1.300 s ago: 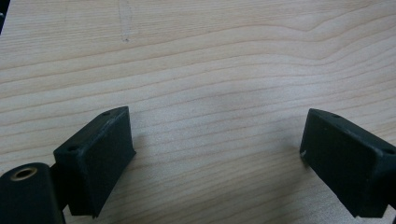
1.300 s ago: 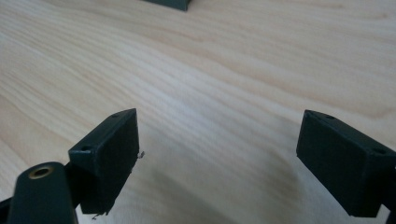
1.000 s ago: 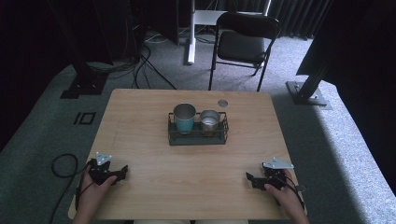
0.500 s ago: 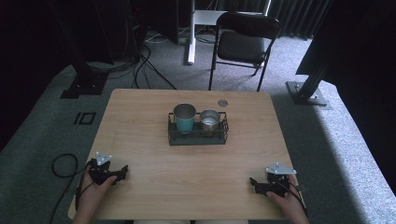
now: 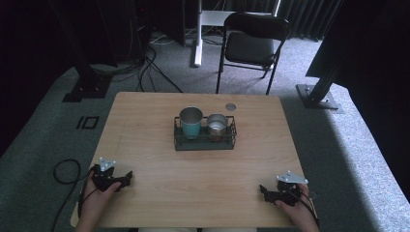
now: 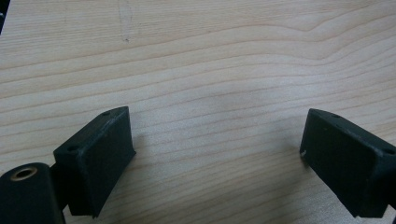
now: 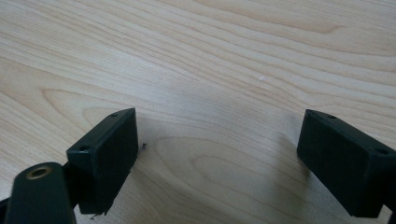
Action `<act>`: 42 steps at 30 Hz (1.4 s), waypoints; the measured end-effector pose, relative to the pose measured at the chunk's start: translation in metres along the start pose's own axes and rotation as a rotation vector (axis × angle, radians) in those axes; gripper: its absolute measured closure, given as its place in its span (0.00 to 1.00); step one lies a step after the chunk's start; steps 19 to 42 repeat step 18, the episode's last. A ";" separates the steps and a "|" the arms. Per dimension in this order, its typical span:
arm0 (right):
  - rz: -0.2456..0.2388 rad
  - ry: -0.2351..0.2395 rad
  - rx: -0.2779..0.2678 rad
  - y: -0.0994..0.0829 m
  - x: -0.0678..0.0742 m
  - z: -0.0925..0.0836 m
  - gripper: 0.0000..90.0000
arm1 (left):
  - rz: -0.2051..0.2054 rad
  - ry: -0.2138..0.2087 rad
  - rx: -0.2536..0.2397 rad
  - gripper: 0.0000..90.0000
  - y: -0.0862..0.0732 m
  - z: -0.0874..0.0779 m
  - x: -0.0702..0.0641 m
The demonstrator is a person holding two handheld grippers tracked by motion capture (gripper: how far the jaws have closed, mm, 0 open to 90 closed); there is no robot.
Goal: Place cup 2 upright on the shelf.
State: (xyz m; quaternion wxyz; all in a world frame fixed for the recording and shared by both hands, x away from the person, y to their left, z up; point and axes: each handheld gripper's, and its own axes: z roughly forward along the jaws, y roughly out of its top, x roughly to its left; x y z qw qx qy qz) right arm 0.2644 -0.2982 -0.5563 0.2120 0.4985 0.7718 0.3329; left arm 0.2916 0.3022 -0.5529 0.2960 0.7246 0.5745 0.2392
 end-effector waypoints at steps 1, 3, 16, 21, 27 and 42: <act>0.001 0.000 0.000 0.000 0.000 0.000 0.14 | 0.000 0.000 0.000 0.11 0.000 0.000 0.000; 0.003 -0.001 0.000 0.000 0.000 0.000 0.14 | 0.000 0.000 0.000 0.11 0.000 0.000 0.000; 0.008 -0.005 0.000 0.001 0.002 0.001 0.13 | 0.000 0.000 0.000 0.11 0.000 0.000 0.000; 0.012 -0.010 0.002 0.001 0.003 0.001 0.13 | 0.000 0.000 0.000 0.11 0.000 0.000 0.000; 0.012 -0.010 0.002 0.001 0.003 0.001 0.13 | 0.000 0.000 0.000 0.11 0.000 0.000 0.000; 0.012 -0.010 0.002 0.001 0.003 0.001 0.13 | 0.000 0.000 0.000 0.11 0.000 0.000 0.000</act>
